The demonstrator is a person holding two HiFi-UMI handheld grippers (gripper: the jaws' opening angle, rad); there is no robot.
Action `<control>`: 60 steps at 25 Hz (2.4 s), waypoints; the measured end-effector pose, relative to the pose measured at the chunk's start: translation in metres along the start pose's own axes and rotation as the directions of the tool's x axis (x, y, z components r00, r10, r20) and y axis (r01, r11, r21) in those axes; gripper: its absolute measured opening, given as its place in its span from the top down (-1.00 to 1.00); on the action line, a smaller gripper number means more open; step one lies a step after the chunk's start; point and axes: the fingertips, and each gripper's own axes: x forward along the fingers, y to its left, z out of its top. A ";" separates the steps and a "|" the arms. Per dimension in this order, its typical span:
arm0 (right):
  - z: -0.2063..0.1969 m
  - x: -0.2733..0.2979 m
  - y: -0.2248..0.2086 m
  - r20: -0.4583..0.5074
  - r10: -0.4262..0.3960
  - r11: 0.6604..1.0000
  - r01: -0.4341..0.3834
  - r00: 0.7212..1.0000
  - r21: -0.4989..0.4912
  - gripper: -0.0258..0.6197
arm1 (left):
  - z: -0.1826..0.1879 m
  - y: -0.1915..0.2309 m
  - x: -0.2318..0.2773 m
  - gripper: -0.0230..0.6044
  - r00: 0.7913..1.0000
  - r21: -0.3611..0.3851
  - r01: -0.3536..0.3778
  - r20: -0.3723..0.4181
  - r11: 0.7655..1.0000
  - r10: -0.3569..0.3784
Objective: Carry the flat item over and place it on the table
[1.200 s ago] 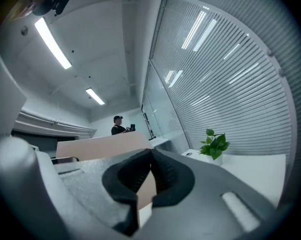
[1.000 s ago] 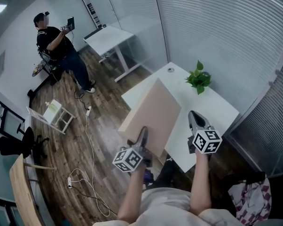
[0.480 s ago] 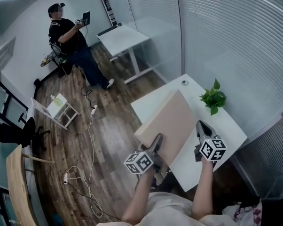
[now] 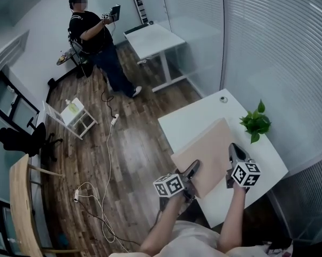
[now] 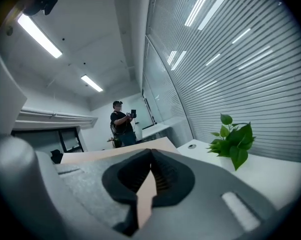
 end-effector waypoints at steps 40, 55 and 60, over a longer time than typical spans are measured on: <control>-0.112 0.035 -0.069 -0.388 -0.074 0.996 0.089 0.919 0.021 0.92 | -0.092 0.075 0.114 0.03 0.960 -0.512 -0.070 -0.267 0.856 -0.082; -0.156 0.056 -0.087 -0.646 -0.115 0.983 -0.009 0.754 -0.186 0.92 | -0.125 0.094 0.140 0.02 0.952 -0.532 -0.117 -0.302 0.839 -0.058; -0.158 0.059 -0.089 -0.666 -0.075 0.991 -0.020 0.742 -0.134 0.92 | -0.128 0.099 0.140 -0.01 0.950 -0.535 -0.126 -0.306 0.835 -0.053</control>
